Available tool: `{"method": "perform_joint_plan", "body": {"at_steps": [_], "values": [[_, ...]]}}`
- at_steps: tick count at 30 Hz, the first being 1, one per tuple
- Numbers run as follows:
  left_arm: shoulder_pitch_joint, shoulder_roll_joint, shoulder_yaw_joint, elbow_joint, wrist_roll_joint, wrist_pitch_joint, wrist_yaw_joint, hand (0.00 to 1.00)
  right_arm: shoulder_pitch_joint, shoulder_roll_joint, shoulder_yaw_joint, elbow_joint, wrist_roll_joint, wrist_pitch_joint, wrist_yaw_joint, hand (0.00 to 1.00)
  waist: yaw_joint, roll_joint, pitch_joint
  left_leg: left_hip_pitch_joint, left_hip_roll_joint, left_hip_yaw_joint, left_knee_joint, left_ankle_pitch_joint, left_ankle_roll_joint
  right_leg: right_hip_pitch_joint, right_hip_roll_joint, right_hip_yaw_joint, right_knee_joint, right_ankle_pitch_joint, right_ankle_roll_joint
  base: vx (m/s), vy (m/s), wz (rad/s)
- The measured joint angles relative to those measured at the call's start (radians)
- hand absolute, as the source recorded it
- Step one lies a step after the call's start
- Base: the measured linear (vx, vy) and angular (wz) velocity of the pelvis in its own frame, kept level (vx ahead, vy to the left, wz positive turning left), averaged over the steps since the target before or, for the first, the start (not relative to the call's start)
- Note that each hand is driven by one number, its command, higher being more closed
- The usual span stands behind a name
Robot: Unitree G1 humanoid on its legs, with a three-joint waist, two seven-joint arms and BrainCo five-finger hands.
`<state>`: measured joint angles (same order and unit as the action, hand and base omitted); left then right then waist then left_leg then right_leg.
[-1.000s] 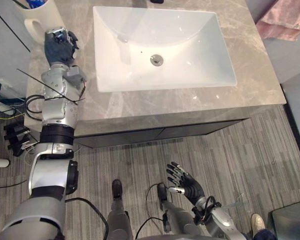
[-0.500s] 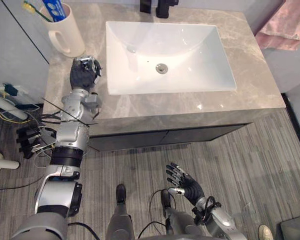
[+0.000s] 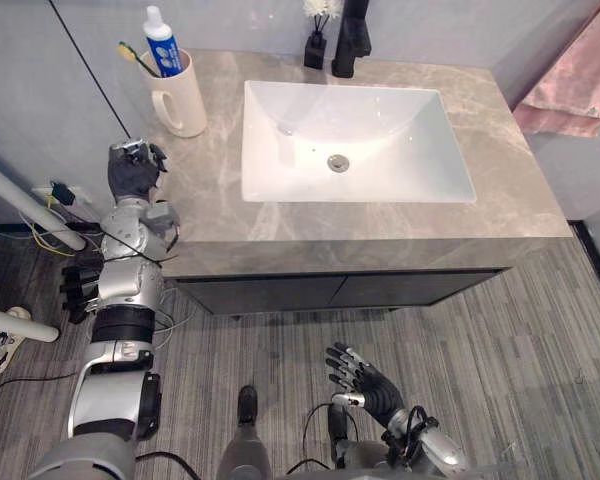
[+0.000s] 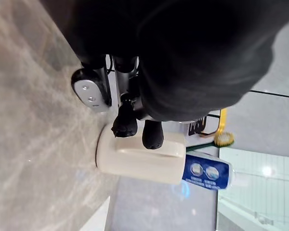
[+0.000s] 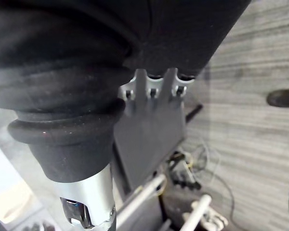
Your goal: Organize washtable
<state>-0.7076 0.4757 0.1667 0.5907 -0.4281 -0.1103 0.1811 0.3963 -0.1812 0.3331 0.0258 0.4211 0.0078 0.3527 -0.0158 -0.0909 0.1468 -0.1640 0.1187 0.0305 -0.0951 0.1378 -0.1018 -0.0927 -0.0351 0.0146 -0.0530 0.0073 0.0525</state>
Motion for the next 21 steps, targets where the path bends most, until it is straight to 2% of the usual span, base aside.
{"method": "perform_joint_plan", "body": {"at_steps": [10, 13, 16, 21], "values": [[-0.074, 0.001, -0.002, 0.030, 0.010, 0.000, 0.040, 1.00, -0.011, 0.000, -0.001, -0.011, 0.000, -0.004, -0.026, 0.00, -0.005, -0.026, -0.004, -0.022, 0.005, 0.020, 0.000, 0.001, 0.000, -0.039, 0.004, 0.021, 0.013, 0.000, 0.000, 0.01, -0.008, -0.06], [-0.143, 0.009, -0.012, 0.084, 0.009, 0.004, 0.043, 1.00, -0.017, 0.006, -0.001, -0.013, 0.001, -0.011, -0.036, 0.00, -0.006, -0.058, 0.014, -0.035, 0.007, 0.022, 0.001, 0.006, 0.001, -0.055, 0.006, 0.024, 0.016, 0.001, 0.000, 0.00, -0.006, -0.02], [-0.202, 0.061, -0.042, 0.089, 0.009, 0.004, 0.046, 1.00, -0.019, 0.025, -0.001, -0.015, 0.001, -0.028, -0.054, 0.00, -0.017, -0.089, 0.034, -0.052, 0.006, 0.025, 0.001, 0.006, 0.001, -0.072, 0.005, 0.026, 0.017, 0.001, 0.000, 0.00, 0.000, 0.00], [-0.269, 0.090, -0.045, 0.088, 0.008, -0.007, 0.062, 1.00, -0.048, 0.026, -0.001, -0.017, 0.001, -0.035, -0.070, 0.00, -0.019, -0.095, 0.077, -0.066, 0.004, 0.029, 0.001, 0.006, 0.001, -0.089, 0.003, 0.031, 0.015, 0.003, -0.001, 0.02, -0.006, -0.02]]}}
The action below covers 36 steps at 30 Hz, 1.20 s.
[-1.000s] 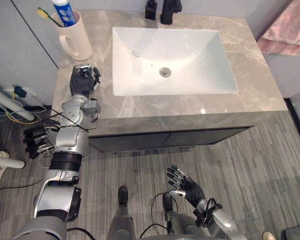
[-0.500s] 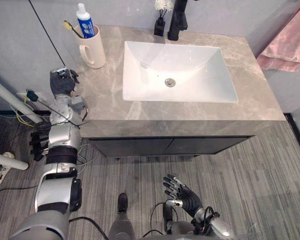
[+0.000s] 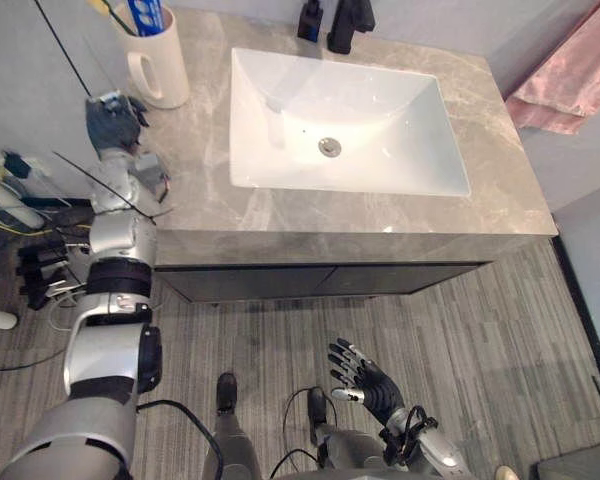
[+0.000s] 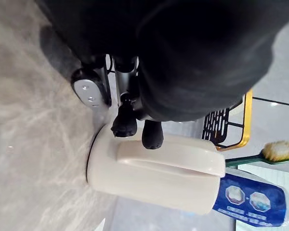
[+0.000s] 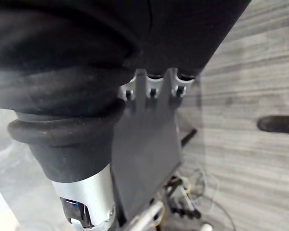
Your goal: Organize washtable
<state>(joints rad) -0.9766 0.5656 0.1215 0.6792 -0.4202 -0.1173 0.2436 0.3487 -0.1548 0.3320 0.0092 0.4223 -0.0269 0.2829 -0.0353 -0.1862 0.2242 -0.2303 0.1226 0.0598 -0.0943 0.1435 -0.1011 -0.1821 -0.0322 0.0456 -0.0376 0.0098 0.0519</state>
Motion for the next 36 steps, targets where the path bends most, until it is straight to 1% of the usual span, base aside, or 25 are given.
{"method": "perform_joint_plan", "body": {"at_steps": [2, 4, 6, 8, 9, 13, 18, 23, 27, 29, 32, 36], "values": [[-0.026, 0.006, -0.001, 0.000, 0.000, -0.003, 0.004, 1.00, -0.009, 0.000, 0.000, -0.011, 0.000, -0.004, -0.004, 0.00, 0.005, -0.002, 0.015, -0.002, 0.002, 0.010, 0.000, -0.001, 0.000, -0.006, 0.002, 0.009, -0.002, 0.000, 0.000, 0.05, -0.027, -0.10], [-0.049, 0.016, -0.005, 0.001, -0.001, -0.005, 0.005, 1.00, -0.010, -0.001, -0.003, -0.034, 0.001, -0.009, -0.007, 0.00, 0.002, -0.001, 0.024, -0.014, 0.003, 0.012, 0.000, -0.001, 0.000, -0.018, 0.003, 0.011, -0.001, 0.001, -0.001, 0.05, -0.027, -0.06], [-0.101, 0.025, -0.013, 0.014, -0.005, -0.013, 0.020, 1.00, -0.017, -0.001, -0.004, -0.039, 0.001, -0.014, -0.021, 0.00, -0.003, -0.006, 0.049, -0.020, 0.003, 0.014, 0.000, 0.000, 0.000, -0.019, 0.003, 0.013, -0.001, 0.003, -0.001, 0.06, -0.023, -0.01], [-0.126, 0.029, -0.019, 0.020, -0.009, -0.018, 0.021, 1.00, -0.017, 0.000, -0.004, -0.039, 0.001, -0.015, -0.022, 0.00, -0.004, -0.009, 0.060, -0.024, 0.003, 0.015, 0.000, 0.000, 0.000, -0.022, 0.003, 0.014, -0.002, 0.003, -0.001, 0.00, 0.000, 0.00], [-0.143, 0.030, -0.031, 0.020, -0.009, -0.024, 0.022, 1.00, -0.018, 0.000, -0.004, -0.039, 0.001, -0.015, -0.022, 0.00, -0.004, -0.009, 0.062, -0.036, 0.003, 0.015, 0.000, 0.000, 0.000, -0.035, 0.003, 0.015, -0.002, 0.004, 0.000, 0.00, 0.000, 0.00], [-0.157, 0.031, -0.043, 0.020, -0.010, -0.024, 0.023, 1.00, -0.031, 0.000, -0.003, -0.039, 0.001, -0.015, -0.022, 0.00, -0.004, -0.009, 0.068, -0.039, 0.003, 0.015, 0.000, -0.001, 0.000, -0.037, 0.002, 0.014, -0.003, 0.005, 0.000, 0.02, -0.008, 0.00], [-0.196, 0.031, -0.054, 0.015, -0.011, -0.026, 0.026, 1.00, -0.038, -0.001, -0.001, -0.039, 0.001, -0.020, -0.022, 0.00, -0.002, -0.008, 0.093, -0.048, 0.002, 0.012, 0.000, -0.001, 0.000, -0.047, 0.002, 0.012, -0.001, 0.007, 0.001, 0.00, 0.000, 0.00], [-0.233, 0.038, -0.085, 0.016, -0.024, -0.026, 0.043, 1.00, -0.042, -0.001, -0.001, -0.039, 0.010, -0.024, -0.023, 0.00, -0.002, -0.010, 0.109, -0.053, 0.000, 0.017, 0.000, 0.000, 0.000, -0.055, -0.001, 0.016, -0.001, 0.009, 0.003, 0.01, -0.001, -0.02], [-0.292, 0.044, -0.115, 0.038, -0.053, -0.025, 0.046, 1.00, -0.048, -0.001, -0.001, -0.045, 0.018, -0.033, -0.026, 0.00, -0.003, -0.017, 0.124, -0.061, 0.002, 0.025, 0.000, 0.000, 0.000, -0.067, 0.001, 0.026, -0.001, 0.013, 0.003, 0.02, -0.009, -0.07], [-0.357, 0.061, -0.147, 0.078, -0.080, -0.025, 0.046, 1.00, -0.049, -0.001, 0.000, -0.064, 0.019, -0.033, -0.027, 0.00, -0.005, -0.028, 0.135, -0.069, 0.003, 0.036, 0.000, 0.000, 0.000, -0.081, 0.002, 0.039, -0.001, 0.020, 0.006, 0.00, -0.004, -0.14], [-0.413, 0.072, -0.164, 0.110, -0.097, -0.024, 0.046, 1.00, -0.050, -0.001, 0.000, -0.077, 0.025, -0.040, -0.039, 0.00, -0.012, -0.040, 0.150, -0.071, 0.002, 0.048, 0.000, 0.000, 0.000, -0.087, 0.002, 0.040, -0.003, 0.029, 0.001, 0.00, -0.001, -0.13], [-0.452, 0.078, -0.181, 0.133, -0.102, -0.023, 0.046, 1.00, -0.050, -0.001, -0.001, -0.077, 0.040, -0.040, -0.043, 0.00, -0.020, -0.045, 0.155, -0.079, 0.002, 0.056, 0.000, 0.000, 0.000, -0.100, 0.001, 0.042, -0.004, 0.034, 0.004, 0.00, -0.005, -0.07]]}}
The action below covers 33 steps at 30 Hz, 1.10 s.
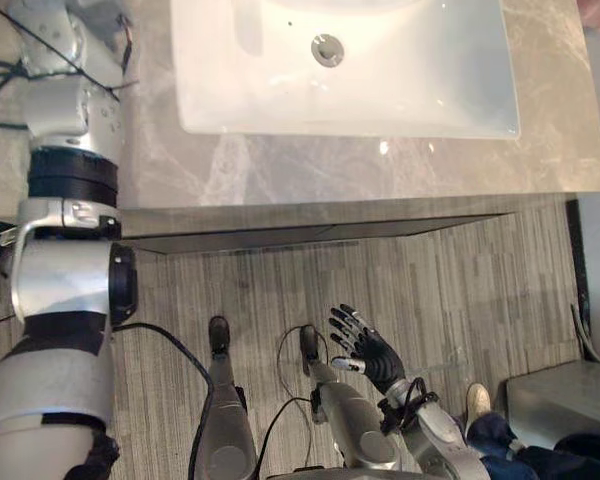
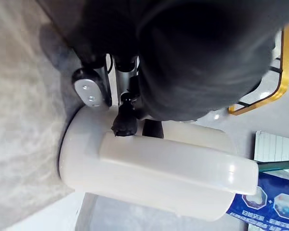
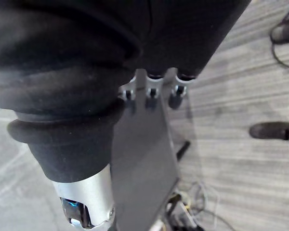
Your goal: Organize washtable
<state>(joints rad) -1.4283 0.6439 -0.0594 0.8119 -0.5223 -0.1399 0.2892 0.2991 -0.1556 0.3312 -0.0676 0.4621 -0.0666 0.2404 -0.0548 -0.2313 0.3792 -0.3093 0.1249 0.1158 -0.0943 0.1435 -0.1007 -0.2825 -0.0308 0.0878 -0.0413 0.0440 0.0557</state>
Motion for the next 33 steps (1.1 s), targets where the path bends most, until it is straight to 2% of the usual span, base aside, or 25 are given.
{"method": "perform_joint_plan", "body": {"at_steps": [9, 13, 16, 19, 21, 22, 24, 25, 26, 29, 30, 33], "values": [[-0.014, 0.037, -0.009, 0.032, -0.017, -0.020, -0.002, 1.00, 0.000, -0.004, -0.001, 0.000, 0.000, 0.000, 0.000, 0.00, -0.016, 0.000, 0.000, -0.005, 0.000, 0.020, 0.000, 0.000, 0.000, -0.009, 0.000, 0.001, -0.015, 0.022, -0.001, 0.00, -0.005, -0.06], [0.003, 0.036, 0.027, 0.034, -0.035, -0.023, -0.005, 1.00, 0.000, -0.004, -0.002, 0.000, 0.000, 0.000, 0.000, 0.00, -0.020, 0.000, 0.000, 0.005, 0.000, 0.022, 0.000, 0.000, 0.000, 0.000, -0.001, 0.001, -0.015, 0.023, 0.000, 0.00, -0.001, -0.01], [0.106, 0.022, 0.086, -0.076, -0.037, -0.015, 0.000, 1.00, 0.000, -0.004, -0.004, 0.004, 0.000, 0.001, 0.000, 0.00, -0.019, 0.006, -0.003, 0.032, -0.002, 0.026, 0.000, 0.000, 0.001, 0.023, -0.004, -0.002, -0.018, 0.022, 0.000, 0.03, -0.008, -0.06], [0.367, -0.076, 0.178, -0.341, -0.026, -0.028, 0.006, 1.00, 0.002, -0.003, -0.020, 0.011, -0.001, 0.001, 0.000, 0.00, -0.014, 0.058, -0.035, 0.050, -0.007, 0.020, 0.000, -0.005, 0.007, 0.046, -0.006, -0.034, -0.019, 0.021, 0.000, 0.04, -0.011, 0.03], [0.624, -0.212, 0.209, -0.554, 0.000, -0.033, 0.016, 1.00, 0.002, 0.005, -0.037, 0.046, -0.004, 0.001, 0.001, 0.00, 0.006, 0.105, -0.066, 0.079, -0.016, 0.009, -0.001, -0.009, 0.013, 0.081, -0.009, -0.056, -0.020, 0.007, 0.015, 0.04, -0.014, 0.15], [0.692, -0.255, 0.209, -0.587, 0.016, -0.043, 0.015, 1.00, 0.003, 0.011, -0.046, 0.061, -0.009, 0.001, 0.001, 0.00, 0.008, 0.117, -0.078, 0.087, -0.018, 0.000, -0.001, -0.010, 0.013, 0.093, -0.011, -0.062, -0.020, 0.003, 0.016, 0.04, -0.006, 0.26], [0.963, -0.407, 0.209, -0.756, 0.062, -0.065, -0.005, 1.00, 0.005, 0.044, -0.089, 0.116, -0.039, 0.002, 0.000, 0.00, 0.016, 0.150, -0.129, 0.119, -0.022, -0.022, -0.002, -0.018, 0.013, 0.132, -0.015, -0.086, -0.010, -0.022, 0.016, 0.04, 0.003, 0.30], [1.030, -0.434, 0.207, -0.770, 0.071, -0.067, -0.017, 1.00, 0.004, 0.051, -0.101, 0.128, -0.045, 0.002, 0.000, 0.00, 0.017, 0.156, -0.142, 0.125, -0.023, -0.029, -0.002, -0.018, 0.013, 0.141, -0.016, -0.090, -0.009, -0.026, 0.015, 0.03, 0.002, 0.22], [1.144, -0.472, 0.207, -0.819, 0.097, -0.090, -0.039, 1.00, 0.004, 0.060, -0.124, 0.145, -0.050, 0.003, 0.000, 0.00, 0.028, 0.166, -0.160, 0.143, -0.023, -0.031, -0.003, -0.020, 0.013, 0.154, -0.016, -0.094, 0.001, -0.036, 0.015, 0.02, 0.001, 0.13], [1.330, -0.525, 0.208, -0.843, 0.105, -0.097, -0.093, 1.00, 0.009, 0.070, -0.183, 0.191, -0.063, 0.004, -0.001, 0.00, 0.062, 0.194, -0.213, 0.176, -0.027, -0.048, -0.008, -0.022, 0.013, 0.180, -0.021, -0.114, 0.037, -0.067, 0.020, 0.00, 0.008, 0.16], [1.353, -0.531, 0.208, -0.837, 0.104, -0.090, -0.098, 1.00, 0.010, 0.070, -0.199, 0.199, -0.063, 0.004, -0.001, 0.00, 0.068, 0.198, -0.220, 0.184, -0.029, -0.052, -0.008, -0.022, 0.014, 0.188, -0.022, -0.116, 0.043, -0.074, 0.020, -0.02, 0.019, 0.27], [1.581, -0.598, 0.220, -0.779, 0.103, -0.024, -0.154, 1.00, 0.021, 0.094, -0.283, 0.208, -0.067, 0.007, -0.003, 0.00, 0.069, 0.212, -0.259, 0.218, -0.044, -0.067, -0.008, -0.032, 0.021, 0.213, -0.038, -0.143, 0.072, -0.110, 0.024, -0.02, 0.036, 0.22]]}}
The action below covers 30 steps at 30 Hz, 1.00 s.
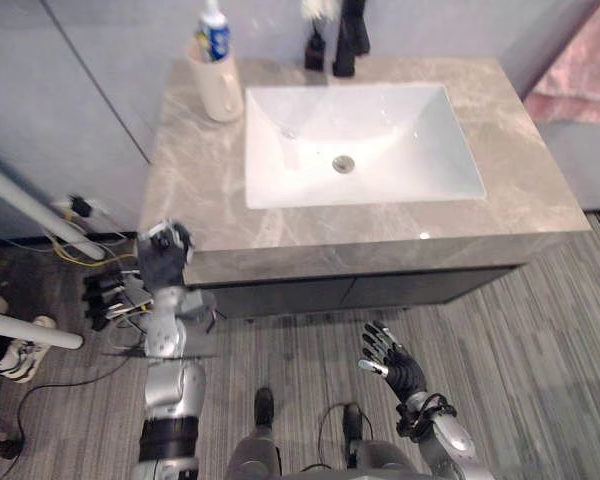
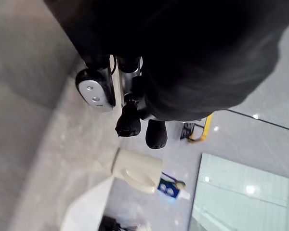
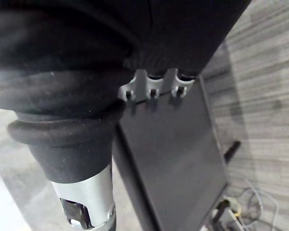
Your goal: Organize washtable
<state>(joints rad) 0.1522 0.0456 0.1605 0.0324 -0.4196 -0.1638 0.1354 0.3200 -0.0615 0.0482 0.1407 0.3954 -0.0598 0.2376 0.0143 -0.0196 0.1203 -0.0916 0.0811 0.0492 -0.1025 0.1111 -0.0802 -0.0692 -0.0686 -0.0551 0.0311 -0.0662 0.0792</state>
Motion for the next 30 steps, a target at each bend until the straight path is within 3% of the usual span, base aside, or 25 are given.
{"method": "perform_joint_plan", "body": {"at_steps": [6, 7, 16, 22, 27, 30], "values": [[0.183, -0.043, -0.026, 0.021, -0.001, 0.032, -0.074, 1.00, 0.054, 0.028, -0.095, 0.019, 0.000, -0.001, -0.020, 0.00, 0.000, -0.003, -0.047, 0.059, -0.031, -0.038, 0.001, -0.001, 0.012, 0.053, -0.033, -0.040, 0.064, -0.042, 0.004, 0.02, 0.031, 0.24], [0.196, -0.042, -0.039, 0.029, -0.001, 0.030, -0.089, 0.00, 0.068, 0.036, -0.110, 0.032, 0.000, -0.002, -0.020, 0.00, 0.000, 0.002, -0.064, 0.067, -0.035, -0.047, 0.003, -0.001, 0.013, 0.062, -0.039, -0.047, 0.073, -0.048, 0.004, 0.04, 0.020, 0.20], [0.260, -0.062, -0.260, 0.225, -0.077, 0.050, -0.235, 0.00, 0.136, 0.045, -0.108, 0.153, 0.000, -0.006, -0.022, 0.00, -0.003, 0.035, -0.076, 0.167, -0.046, -0.055, 0.000, -0.014, 0.020, 0.157, -0.051, -0.054, 0.091, -0.074, 0.016, -0.04, 0.009, 0.03], [0.258, -0.050, -0.342, 0.259, -0.082, 0.059, -0.244, 0.00, 0.153, 0.046, -0.079, 0.170, 0.000, -0.006, -0.049, 0.00, -0.011, 0.044, -0.076, 0.157, -0.046, -0.058, 0.000, -0.015, 0.019, 0.146, -0.049, -0.040, 0.107, -0.076, 0.019, -0.05, -0.004, -0.02], [0.253, -0.035, -0.390, 0.292, -0.041, 0.060, -0.241, 0.00, 0.137, 0.048, -0.077, 0.177, 0.001, -0.011, -0.084, 0.00, -0.009, 0.039, -0.076, 0.108, -0.039, -0.005, 0.002, -0.015, 0.019, 0.033, -0.031, 0.060, 0.144, -0.076, 0.019, 0.01, 0.004, -0.41], [0.220, -0.015, -0.408, 0.297, -0.036, 0.061, -0.231, 0.00, 0.114, 0.056, -0.078, 0.179, 0.008, -0.012, -0.115, 0.00, -0.010, 0.026, -0.067, 0.086, -0.022, 0.105, 0.008, -0.015, 0.019, -0.050, -0.005, 0.172, 0.154, -0.047, 0.019, 0.02, -0.016, -1.10]]}}
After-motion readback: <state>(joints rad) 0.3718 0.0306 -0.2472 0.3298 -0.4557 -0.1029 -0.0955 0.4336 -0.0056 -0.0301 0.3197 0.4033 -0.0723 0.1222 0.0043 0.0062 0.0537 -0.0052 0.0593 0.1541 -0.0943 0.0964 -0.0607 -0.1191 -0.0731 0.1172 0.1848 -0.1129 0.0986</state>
